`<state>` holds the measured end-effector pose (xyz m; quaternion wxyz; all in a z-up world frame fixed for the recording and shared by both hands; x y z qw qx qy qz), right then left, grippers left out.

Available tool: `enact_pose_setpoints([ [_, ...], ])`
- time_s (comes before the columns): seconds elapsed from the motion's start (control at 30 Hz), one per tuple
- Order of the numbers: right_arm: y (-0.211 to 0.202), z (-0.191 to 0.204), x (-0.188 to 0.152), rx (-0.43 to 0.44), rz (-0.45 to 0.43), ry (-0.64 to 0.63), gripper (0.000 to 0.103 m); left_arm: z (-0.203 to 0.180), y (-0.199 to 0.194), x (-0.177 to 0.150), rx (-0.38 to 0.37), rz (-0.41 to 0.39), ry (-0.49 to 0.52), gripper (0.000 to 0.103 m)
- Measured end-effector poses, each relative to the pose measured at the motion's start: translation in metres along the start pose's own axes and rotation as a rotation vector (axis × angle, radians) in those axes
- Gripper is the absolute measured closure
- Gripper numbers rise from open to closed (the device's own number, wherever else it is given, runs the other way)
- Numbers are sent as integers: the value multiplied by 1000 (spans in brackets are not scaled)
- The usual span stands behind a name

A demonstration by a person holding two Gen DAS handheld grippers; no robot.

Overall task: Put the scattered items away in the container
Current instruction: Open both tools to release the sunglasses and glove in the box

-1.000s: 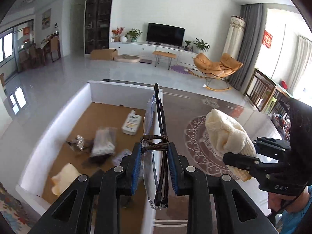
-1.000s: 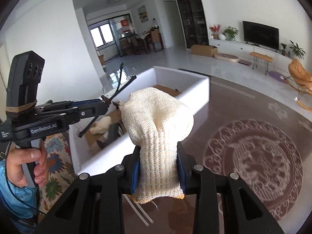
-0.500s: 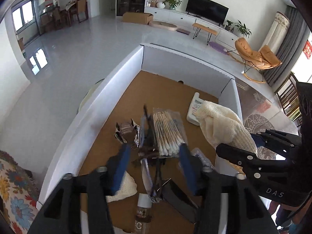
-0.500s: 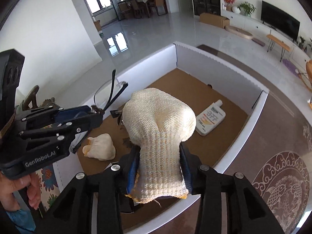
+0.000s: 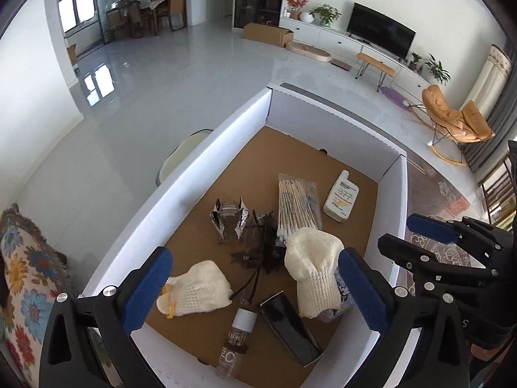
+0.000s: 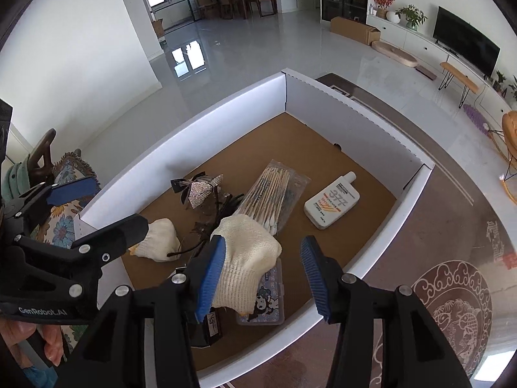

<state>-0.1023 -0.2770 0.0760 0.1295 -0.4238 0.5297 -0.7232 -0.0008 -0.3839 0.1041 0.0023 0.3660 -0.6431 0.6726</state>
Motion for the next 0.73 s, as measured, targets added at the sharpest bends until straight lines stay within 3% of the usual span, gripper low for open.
enact_pose_setpoints([
  [0.13, -14, -4, -1, -7, -1, -8, 53, 2, -3, -12, 90, 84, -63, 0],
  [0.33, -21, -11, -11, -11, -1, -16, 53, -1, -23, -13, 166, 6, -70, 0],
  [0.5, -22, -19, -14, -14, -5, -6, 53, -1, -30, -11, 165, -15, -76, 0],
  [0.73, -20, -17, -10, -11, -19, -8, 53, -4, -34, -11, 106, -85, -114, 0],
])
Point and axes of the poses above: each gripper's, at about its wrist camera, not at the fingertips, and y roughly the way its jaws point, z to its left, x to its top, the point moved 7 cm from there along y, roughly the way its jaws point, and after that the axes turned 1 degree about -x, right-handed, at the moved point
